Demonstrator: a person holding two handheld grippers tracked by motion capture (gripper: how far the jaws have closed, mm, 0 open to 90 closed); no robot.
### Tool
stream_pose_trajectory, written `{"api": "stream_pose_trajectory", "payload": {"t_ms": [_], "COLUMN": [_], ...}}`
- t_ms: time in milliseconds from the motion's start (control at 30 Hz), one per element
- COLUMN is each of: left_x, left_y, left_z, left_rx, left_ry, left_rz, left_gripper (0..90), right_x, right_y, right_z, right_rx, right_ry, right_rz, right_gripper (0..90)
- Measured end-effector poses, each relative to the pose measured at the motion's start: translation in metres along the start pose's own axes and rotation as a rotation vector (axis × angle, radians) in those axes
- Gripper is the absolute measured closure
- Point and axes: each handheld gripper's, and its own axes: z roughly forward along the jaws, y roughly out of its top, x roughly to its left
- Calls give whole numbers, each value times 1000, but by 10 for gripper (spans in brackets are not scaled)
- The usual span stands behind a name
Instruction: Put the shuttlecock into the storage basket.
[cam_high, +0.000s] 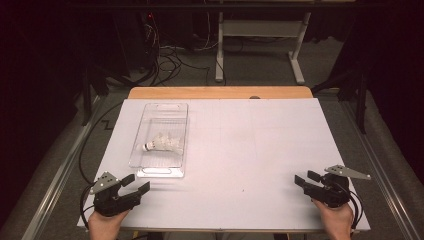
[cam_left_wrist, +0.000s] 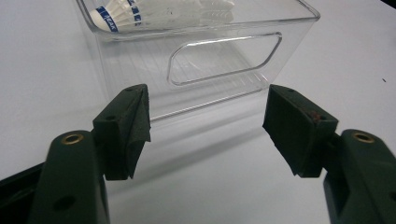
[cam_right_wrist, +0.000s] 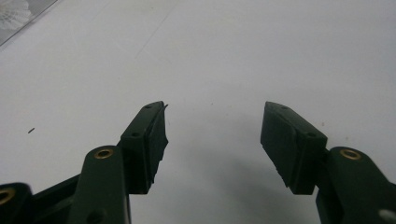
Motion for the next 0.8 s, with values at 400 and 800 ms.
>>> {"api": "stream_pose_trajectory", "payload": {"t_ms": [400,800], "left_x": [0,1], "left_y": [0,0], "left_z": [0,0], "left_rx": [-5,-4], "left_ry": [1,-1], "left_rz": [-3,-3], "left_gripper": [325,325], "right_x": [1,0], "right_y": [0,0], "right_z": [1,1], "right_rx": [1,0], "right_ry": [1,1], "right_rz": [2,6], "right_gripper": [406,396]}}
